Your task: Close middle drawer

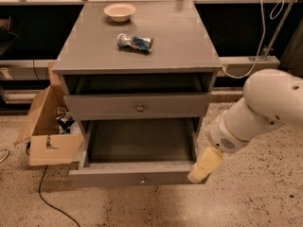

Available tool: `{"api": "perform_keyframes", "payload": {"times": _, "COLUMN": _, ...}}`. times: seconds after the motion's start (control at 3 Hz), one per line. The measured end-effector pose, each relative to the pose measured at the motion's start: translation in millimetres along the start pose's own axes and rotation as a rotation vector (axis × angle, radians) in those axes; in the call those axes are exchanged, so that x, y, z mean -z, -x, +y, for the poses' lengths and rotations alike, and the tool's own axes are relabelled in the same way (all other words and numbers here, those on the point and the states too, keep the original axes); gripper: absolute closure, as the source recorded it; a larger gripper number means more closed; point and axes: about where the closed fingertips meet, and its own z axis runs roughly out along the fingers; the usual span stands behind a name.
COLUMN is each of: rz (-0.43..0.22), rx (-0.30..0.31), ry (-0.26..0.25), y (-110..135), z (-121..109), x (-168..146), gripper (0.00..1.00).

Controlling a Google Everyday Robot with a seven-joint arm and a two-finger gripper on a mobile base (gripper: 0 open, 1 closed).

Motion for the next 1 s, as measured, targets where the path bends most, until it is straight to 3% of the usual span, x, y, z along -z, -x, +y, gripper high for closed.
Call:
{"api": "perform_keyframes", "payload": {"times": 0.33, "rz": -0.013, "rx": 0.004, "ry": 0.053, "y": -30, "z": 1, "x": -78, "gripper": 0.00}}
{"api": "perform_keyframes", "payload": {"times": 1.0, "rz": -0.013, "rx": -0.025, "ry": 0.090, "y": -62, "z": -8, "x": -199, "gripper": 0.00}}
